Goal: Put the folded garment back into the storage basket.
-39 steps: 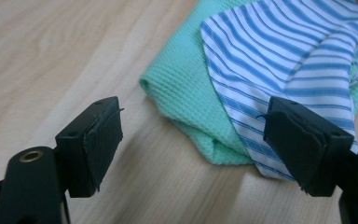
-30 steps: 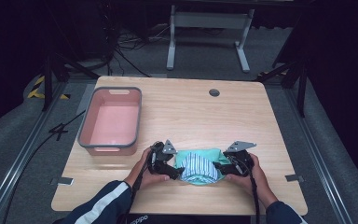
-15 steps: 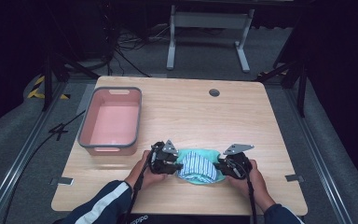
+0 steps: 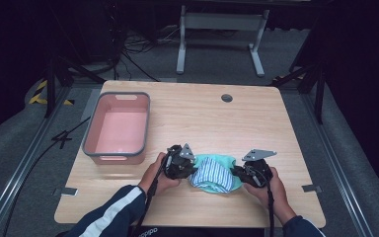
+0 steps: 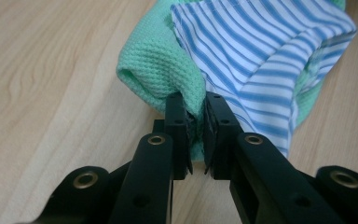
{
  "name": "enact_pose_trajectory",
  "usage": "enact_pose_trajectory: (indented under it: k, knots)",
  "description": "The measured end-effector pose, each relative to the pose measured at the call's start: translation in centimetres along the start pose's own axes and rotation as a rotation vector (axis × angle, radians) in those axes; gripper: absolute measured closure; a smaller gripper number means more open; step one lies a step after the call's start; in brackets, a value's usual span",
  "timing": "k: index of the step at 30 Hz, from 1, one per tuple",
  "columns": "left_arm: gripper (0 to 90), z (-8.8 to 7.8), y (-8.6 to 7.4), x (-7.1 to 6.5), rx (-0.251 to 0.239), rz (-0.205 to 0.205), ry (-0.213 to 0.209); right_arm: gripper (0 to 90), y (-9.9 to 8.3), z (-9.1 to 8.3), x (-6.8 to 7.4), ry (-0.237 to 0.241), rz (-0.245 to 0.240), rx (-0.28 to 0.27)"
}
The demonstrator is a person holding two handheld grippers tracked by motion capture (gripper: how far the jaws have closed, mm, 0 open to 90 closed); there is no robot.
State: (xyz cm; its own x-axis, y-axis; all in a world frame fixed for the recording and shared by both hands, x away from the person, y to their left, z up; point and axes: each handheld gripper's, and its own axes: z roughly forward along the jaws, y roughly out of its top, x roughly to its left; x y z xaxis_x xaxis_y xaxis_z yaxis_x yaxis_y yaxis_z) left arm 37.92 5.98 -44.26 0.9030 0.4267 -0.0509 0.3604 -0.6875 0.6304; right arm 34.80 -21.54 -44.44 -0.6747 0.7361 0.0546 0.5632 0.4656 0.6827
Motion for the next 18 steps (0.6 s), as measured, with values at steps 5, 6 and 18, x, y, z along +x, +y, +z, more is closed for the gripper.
enact_pose_trajectory:
  k: [5, 6, 18]
  knots:
    - [81.5, -0.9, 1.4, 0.3, 0.003, 0.025, 0.015, 83.8, 0.6, -1.0, -0.4, 0.002, 0.004, -0.032]
    - [81.6, -1.1, 1.8, 0.4, 0.000, 0.034, 0.021, 83.8, 0.8, -1.2, -0.4, 0.003, 0.007, -0.039]
    - [81.8, -4.5, 3.9, 2.0, -0.066, 0.042, 0.069, 83.8, 4.5, -2.8, -0.9, -0.008, -0.009, -0.115]
